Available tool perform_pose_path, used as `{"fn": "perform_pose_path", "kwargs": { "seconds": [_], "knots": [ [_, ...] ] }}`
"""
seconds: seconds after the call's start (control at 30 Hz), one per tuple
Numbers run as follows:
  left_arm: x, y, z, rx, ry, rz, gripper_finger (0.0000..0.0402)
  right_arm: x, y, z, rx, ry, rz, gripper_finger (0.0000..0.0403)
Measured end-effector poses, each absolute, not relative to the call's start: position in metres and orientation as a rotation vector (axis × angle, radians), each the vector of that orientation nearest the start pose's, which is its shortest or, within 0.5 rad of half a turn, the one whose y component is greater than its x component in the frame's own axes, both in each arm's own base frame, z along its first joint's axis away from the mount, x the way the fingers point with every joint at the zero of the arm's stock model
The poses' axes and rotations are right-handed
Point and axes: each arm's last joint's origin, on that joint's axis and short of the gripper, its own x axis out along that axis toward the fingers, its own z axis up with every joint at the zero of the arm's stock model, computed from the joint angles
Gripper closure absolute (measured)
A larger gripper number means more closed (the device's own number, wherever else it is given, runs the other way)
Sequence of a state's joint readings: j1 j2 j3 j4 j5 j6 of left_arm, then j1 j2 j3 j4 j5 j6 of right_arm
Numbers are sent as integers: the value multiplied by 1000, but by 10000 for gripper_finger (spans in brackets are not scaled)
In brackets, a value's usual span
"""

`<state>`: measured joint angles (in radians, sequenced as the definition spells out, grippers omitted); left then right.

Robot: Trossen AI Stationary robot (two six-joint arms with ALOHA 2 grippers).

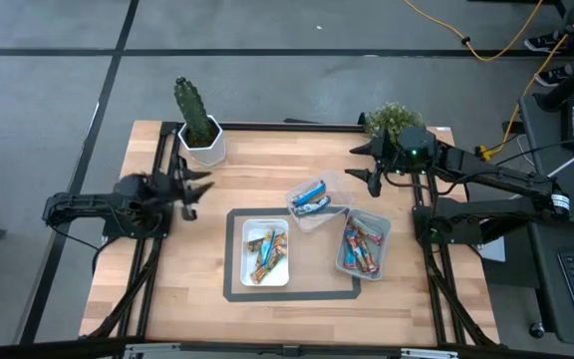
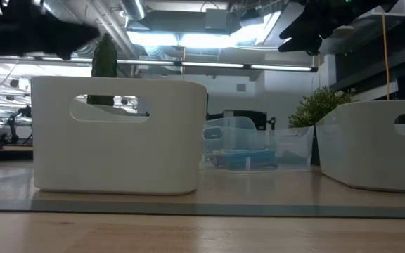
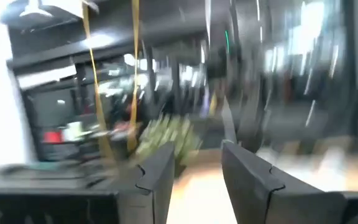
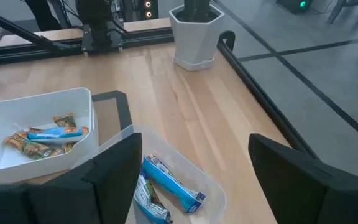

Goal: Pick and place Granola Bars by type
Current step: Return to Home Position

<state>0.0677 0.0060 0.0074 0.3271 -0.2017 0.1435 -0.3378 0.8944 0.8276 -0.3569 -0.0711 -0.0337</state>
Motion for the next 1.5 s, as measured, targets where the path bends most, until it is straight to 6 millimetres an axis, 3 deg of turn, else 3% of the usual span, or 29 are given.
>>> {"fn": "perform_pose_path", "kwargs": {
  "seconds": [0.13,0.27,0.43,0.7,0.83,1.07,1.5],
  "knots": [
    [95,12,179,445,-79,303,276,181,-61,313,60,421,-251,107],
    [96,13,170,545,33,282,276,181,-60,313,61,424,-220,107],
    [96,12,174,546,-14,291,278,181,-59,312,17,438,-173,107],
    [90,12,200,517,-275,377,277,182,-58,314,-56,411,-114,107],
    [91,13,196,520,-233,376,279,182,-58,314,-101,415,-88,107],
    [97,8,168,633,19,137,278,182,-56,314,-119,410,-19,107],
    [99,6,166,632,16,56,279,182,-56,314,-108,409,-22,107]
  ]
}}
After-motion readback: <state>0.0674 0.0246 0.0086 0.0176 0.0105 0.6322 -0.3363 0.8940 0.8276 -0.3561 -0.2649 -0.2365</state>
